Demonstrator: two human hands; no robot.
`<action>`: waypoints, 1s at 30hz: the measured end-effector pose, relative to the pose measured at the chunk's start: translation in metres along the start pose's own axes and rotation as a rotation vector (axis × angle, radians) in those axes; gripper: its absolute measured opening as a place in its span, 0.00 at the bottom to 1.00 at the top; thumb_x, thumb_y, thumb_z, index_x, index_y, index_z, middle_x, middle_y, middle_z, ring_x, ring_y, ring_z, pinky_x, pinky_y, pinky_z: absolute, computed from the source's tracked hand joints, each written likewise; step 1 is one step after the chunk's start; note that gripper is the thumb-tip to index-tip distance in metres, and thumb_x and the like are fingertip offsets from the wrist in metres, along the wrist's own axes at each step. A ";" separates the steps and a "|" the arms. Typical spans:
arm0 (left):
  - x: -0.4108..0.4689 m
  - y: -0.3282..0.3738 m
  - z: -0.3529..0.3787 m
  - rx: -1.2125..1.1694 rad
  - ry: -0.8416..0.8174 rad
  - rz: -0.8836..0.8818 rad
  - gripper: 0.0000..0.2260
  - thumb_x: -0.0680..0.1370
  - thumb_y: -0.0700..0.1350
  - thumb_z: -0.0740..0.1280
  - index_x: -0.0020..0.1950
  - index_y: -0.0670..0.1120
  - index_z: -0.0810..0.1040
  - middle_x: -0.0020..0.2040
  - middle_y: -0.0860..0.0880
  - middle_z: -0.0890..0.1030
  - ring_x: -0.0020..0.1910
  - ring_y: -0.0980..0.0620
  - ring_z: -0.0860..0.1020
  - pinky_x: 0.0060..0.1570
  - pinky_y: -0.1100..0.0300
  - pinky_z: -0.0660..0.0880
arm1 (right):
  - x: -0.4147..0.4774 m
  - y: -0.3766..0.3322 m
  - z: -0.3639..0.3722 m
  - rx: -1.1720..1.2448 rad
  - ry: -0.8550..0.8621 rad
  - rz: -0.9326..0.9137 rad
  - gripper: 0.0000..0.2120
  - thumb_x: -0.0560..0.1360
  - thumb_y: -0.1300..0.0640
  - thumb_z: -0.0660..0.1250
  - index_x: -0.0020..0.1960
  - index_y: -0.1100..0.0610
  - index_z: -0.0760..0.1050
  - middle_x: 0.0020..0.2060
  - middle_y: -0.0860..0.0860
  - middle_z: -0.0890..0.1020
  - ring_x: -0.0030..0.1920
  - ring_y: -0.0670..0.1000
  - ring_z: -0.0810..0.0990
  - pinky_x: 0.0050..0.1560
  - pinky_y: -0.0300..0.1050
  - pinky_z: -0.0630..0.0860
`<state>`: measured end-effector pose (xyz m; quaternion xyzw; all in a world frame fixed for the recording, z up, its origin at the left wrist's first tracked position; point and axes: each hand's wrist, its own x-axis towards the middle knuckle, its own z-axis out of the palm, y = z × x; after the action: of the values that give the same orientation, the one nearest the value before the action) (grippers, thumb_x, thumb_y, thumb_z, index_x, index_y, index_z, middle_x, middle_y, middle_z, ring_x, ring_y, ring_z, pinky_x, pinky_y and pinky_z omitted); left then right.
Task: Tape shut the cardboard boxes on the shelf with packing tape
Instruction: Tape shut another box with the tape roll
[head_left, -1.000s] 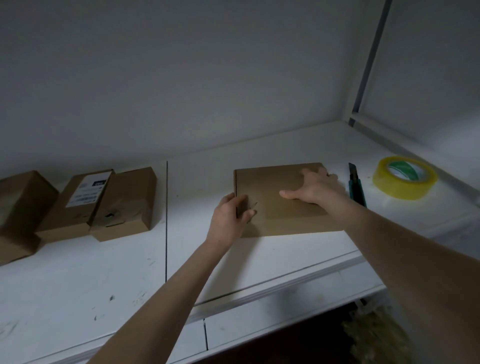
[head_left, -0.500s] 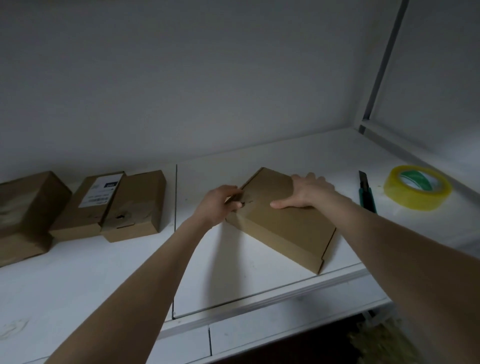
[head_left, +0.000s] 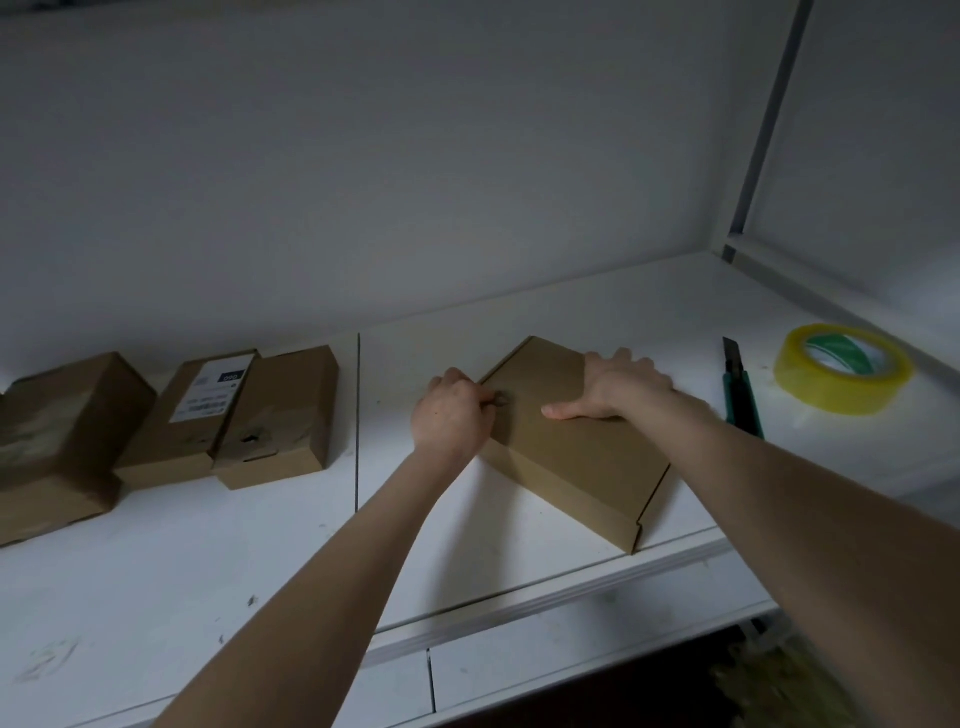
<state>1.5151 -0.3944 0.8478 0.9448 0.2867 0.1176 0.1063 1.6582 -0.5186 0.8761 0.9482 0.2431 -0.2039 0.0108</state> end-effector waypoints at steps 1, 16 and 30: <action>0.001 0.001 0.000 -0.001 -0.007 -0.010 0.13 0.80 0.47 0.60 0.59 0.53 0.81 0.58 0.47 0.74 0.58 0.45 0.73 0.51 0.54 0.73 | 0.000 0.000 0.000 0.000 0.001 0.002 0.53 0.63 0.24 0.67 0.78 0.50 0.53 0.74 0.57 0.59 0.73 0.63 0.60 0.69 0.65 0.63; 0.039 0.007 -0.003 -0.161 -0.264 -0.281 0.12 0.74 0.49 0.69 0.36 0.43 0.75 0.44 0.43 0.77 0.44 0.43 0.78 0.38 0.57 0.70 | -0.002 -0.002 0.000 0.005 -0.002 -0.002 0.53 0.64 0.25 0.66 0.78 0.51 0.52 0.74 0.58 0.60 0.72 0.64 0.60 0.69 0.66 0.62; 0.050 0.011 -0.014 -0.129 -0.353 -0.290 0.19 0.74 0.51 0.71 0.32 0.43 0.66 0.31 0.48 0.70 0.29 0.53 0.69 0.26 0.62 0.64 | -0.003 -0.001 0.001 0.015 0.003 -0.008 0.52 0.65 0.25 0.66 0.77 0.52 0.54 0.74 0.58 0.60 0.72 0.64 0.61 0.69 0.68 0.62</action>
<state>1.5570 -0.3735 0.8715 0.8908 0.3885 -0.0476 0.2307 1.6542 -0.5191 0.8764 0.9477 0.2452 -0.2044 0.0023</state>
